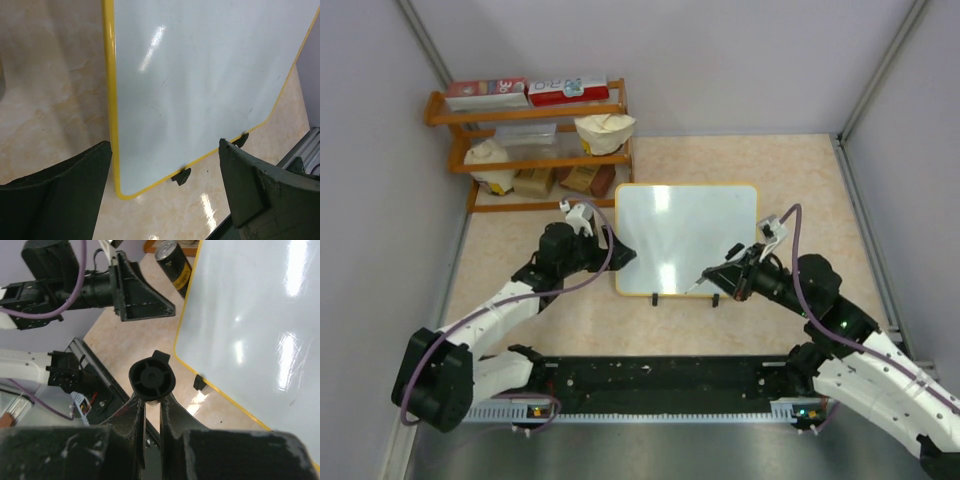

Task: Write a sentence on the whiteboard
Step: Adjust the whiteboard at the center of the board.

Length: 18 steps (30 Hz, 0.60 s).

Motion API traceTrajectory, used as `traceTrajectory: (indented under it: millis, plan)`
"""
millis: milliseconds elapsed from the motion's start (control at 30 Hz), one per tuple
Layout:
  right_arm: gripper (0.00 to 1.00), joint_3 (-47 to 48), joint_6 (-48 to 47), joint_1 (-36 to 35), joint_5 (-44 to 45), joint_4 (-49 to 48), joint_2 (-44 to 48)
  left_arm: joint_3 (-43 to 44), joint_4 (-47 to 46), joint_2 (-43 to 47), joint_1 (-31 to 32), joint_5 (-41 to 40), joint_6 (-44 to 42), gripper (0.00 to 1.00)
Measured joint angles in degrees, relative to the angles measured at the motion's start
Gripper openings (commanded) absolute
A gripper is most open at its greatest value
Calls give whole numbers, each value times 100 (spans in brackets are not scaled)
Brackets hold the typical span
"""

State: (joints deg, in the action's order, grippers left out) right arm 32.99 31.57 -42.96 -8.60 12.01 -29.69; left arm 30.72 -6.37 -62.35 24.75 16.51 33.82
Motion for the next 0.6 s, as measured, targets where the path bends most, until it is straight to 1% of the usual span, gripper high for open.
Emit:
traceTrajectory:
  millis: [167, 200, 300, 433, 567, 600]
  plan:
    - [0, 7, 52, 549, -1099, -442, -350, 7, -442, -588, -68, 186, -140, 90]
    - [0, 7, 94, 680, -1414, -549, -428, 26, -461, -723, -85, 221, -188, 90]
    - [0, 9, 203, 997, -1961, -732, -568, 133, -457, -1058, -146, 330, -295, 87]
    - [0, 9, 258, 1191, -2363, -927, -581, 254, -645, -1412, -199, 546, -389, 81]
    - [0, 11, 275, 1213, -2581, -1032, -597, 380, -977, -1867, -216, 1069, -468, 75]
    - [0, 11, 278, 1213, -2614, -1038, -601, 404, -1080, -1989, -216, 1204, -487, 72]
